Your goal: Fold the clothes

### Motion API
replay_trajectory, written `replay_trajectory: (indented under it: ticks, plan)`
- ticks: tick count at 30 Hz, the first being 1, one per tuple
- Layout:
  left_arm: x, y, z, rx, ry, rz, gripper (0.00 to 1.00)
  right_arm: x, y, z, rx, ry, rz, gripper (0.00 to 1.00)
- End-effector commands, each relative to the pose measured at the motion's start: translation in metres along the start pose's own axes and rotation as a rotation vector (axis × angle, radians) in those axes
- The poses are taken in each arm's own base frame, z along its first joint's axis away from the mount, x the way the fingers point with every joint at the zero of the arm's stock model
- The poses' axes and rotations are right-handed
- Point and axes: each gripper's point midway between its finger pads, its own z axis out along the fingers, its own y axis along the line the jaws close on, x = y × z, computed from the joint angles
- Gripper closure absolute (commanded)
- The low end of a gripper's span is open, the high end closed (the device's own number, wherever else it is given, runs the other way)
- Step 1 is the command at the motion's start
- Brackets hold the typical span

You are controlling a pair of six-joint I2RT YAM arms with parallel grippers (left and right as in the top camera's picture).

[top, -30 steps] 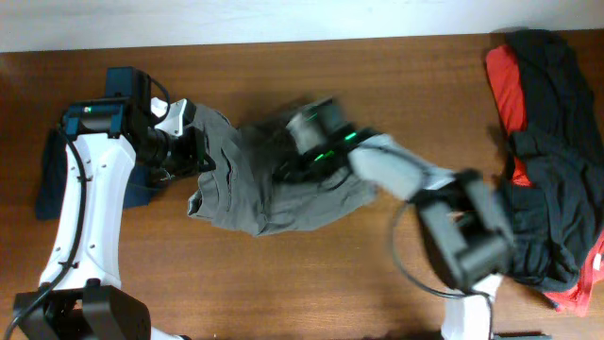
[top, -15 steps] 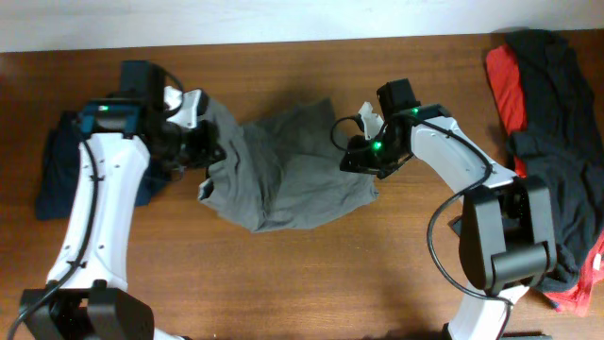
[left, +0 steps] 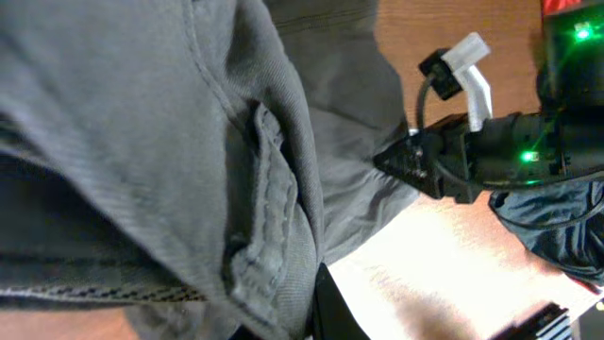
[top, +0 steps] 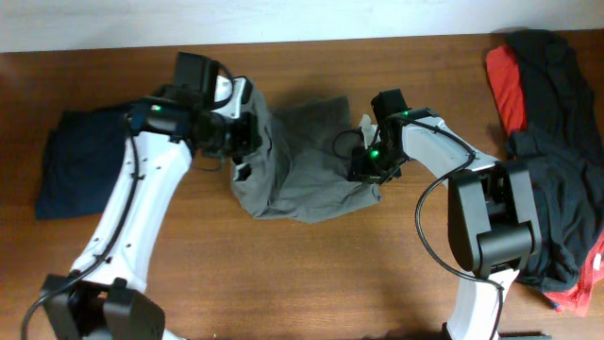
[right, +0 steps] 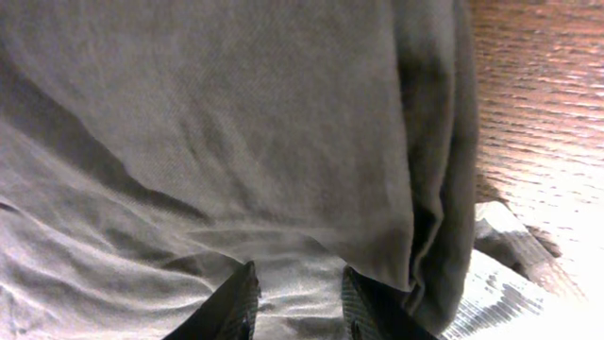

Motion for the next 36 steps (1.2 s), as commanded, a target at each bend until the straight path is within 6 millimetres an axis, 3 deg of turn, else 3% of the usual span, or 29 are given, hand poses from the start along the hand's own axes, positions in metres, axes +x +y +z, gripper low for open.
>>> replay_trajectory:
  ticks: [1, 6, 12, 20, 26, 28, 32, 36]
  plan:
    - [-0.005, -0.019, 0.016, 0.022, 0.004, 0.031, 1.0, 0.023, -0.007, 0.04, 0.052, 0.108, -0.017, 0.65]
    - [-0.001, -0.045, 0.037, 0.057, 0.018, 0.094, 1.0, 0.026, 0.01, 0.047, 0.05, 0.111, -0.068, 0.65]
    - [-0.014, -0.084, 0.04, 0.176, -0.048, 0.156, 1.0, 0.031, 0.021, 0.051, 0.053, 0.122, -0.061, 0.66]
    - [-0.009, -0.086, 0.058, 0.158, -0.02, 0.158, 1.0, 0.037, 0.029, 0.054, 0.056, 0.141, -0.072, 0.66]
    - [0.0, -0.086, 0.071, 0.153, 0.022, 0.157, 0.94, 0.039, 0.029, 0.054, 0.057, 0.146, -0.071, 0.66]
    - [0.002, -0.089, 0.071, 0.155, 0.025, 0.162, 0.87, 0.039, 0.029, 0.054, 0.057, 0.146, -0.071, 0.66]
    - [0.006, -0.101, 0.07, 0.214, 0.039, 0.173, 0.62, 0.04, 0.028, 0.054, 0.058, 0.15, -0.07, 0.66]
    - [-0.002, -0.116, 0.052, 0.317, 0.025, 0.177, 0.58, 0.041, 0.026, 0.053, 0.068, 0.153, -0.06, 0.73]
